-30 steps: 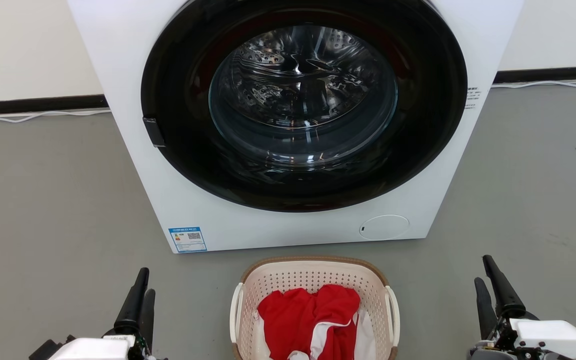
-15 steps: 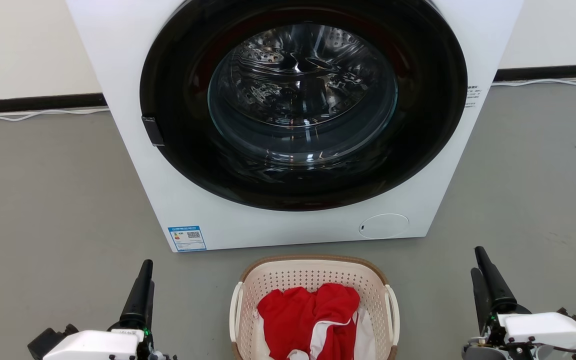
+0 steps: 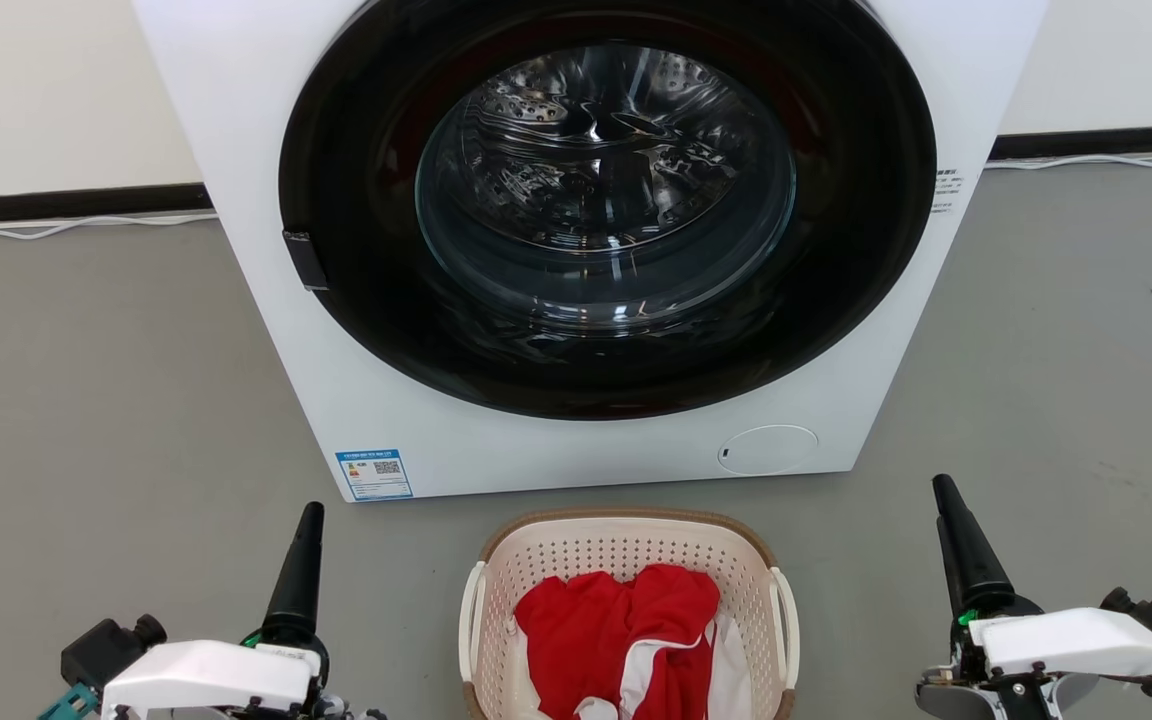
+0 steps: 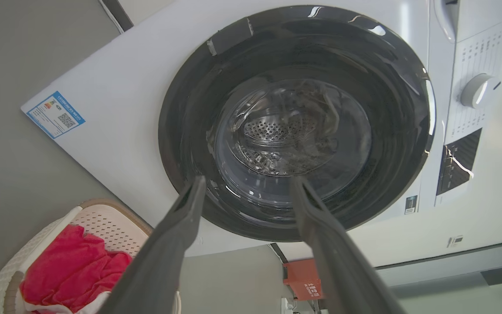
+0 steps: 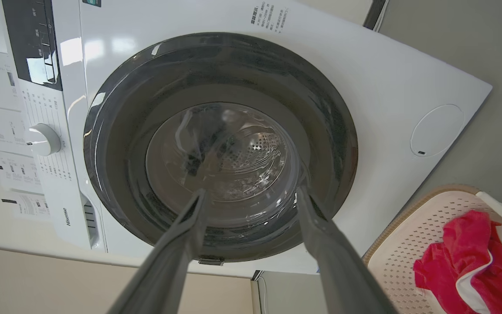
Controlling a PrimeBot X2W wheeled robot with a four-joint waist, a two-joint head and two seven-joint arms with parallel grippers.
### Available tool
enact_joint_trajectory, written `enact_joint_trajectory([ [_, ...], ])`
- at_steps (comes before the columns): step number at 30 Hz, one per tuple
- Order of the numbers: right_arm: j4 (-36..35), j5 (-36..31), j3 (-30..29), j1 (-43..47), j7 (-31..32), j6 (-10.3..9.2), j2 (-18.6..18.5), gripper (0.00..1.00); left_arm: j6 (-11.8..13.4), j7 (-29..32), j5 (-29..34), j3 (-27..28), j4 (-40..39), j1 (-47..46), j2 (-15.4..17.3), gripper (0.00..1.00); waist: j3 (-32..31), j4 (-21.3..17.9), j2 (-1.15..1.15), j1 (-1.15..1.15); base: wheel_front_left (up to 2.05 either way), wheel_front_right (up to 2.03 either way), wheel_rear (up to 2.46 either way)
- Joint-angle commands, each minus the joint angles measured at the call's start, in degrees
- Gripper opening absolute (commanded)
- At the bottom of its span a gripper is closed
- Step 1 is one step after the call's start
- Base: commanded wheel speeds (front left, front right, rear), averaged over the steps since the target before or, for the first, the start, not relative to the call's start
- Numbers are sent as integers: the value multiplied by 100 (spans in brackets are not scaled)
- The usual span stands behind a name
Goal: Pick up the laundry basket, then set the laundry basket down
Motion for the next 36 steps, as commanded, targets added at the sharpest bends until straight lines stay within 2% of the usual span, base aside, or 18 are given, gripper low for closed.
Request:
enact_joint_trajectory([
  [1,-211,-166,104,-286,-85,0,-95,100,-18,-78,236,34,-206,-317,79,100,3,-1,0,0,0,0,0],
  [6,-203,-474,217,-325,-152,1,-151,100,-19,-145,675,22,-228,-324,82,100,9,-3,0,0,0,0,0],
  [19,-135,-1799,424,-384,-371,1,-249,100,-23,-363,2141,39,-254,-355,58,100,-23,-13,0,0,0,0,0],
  [36,-53,-3180,477,-410,-656,1,-201,100,-29,-648,3401,85,-289,-422,22,100,-25,3,0,0,0,0,0],
])
